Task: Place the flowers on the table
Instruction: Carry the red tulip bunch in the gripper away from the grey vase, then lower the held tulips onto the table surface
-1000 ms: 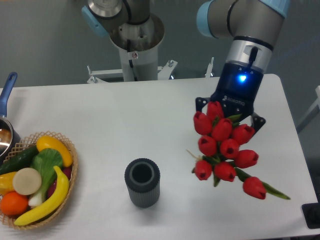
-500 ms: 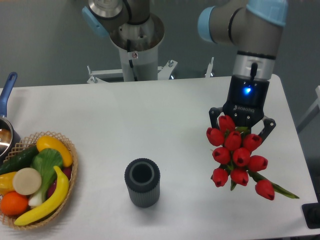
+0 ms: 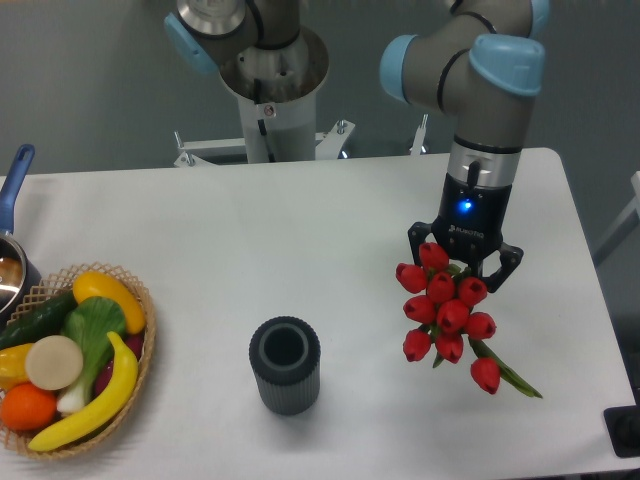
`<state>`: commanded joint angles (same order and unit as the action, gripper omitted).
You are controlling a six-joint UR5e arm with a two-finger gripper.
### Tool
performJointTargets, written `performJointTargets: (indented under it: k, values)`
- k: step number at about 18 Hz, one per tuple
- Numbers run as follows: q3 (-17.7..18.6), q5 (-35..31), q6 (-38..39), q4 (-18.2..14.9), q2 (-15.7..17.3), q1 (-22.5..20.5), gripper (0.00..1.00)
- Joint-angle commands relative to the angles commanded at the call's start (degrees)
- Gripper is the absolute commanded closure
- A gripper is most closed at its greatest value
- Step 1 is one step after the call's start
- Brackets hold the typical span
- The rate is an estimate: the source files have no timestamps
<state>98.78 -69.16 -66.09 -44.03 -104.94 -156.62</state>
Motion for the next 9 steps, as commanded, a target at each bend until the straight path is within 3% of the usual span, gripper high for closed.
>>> performJointTargets:
  k: [9]
  values:
    - [2.8, -17.6, -3.7, -2.1, 0.1, 2.8, 0.59]
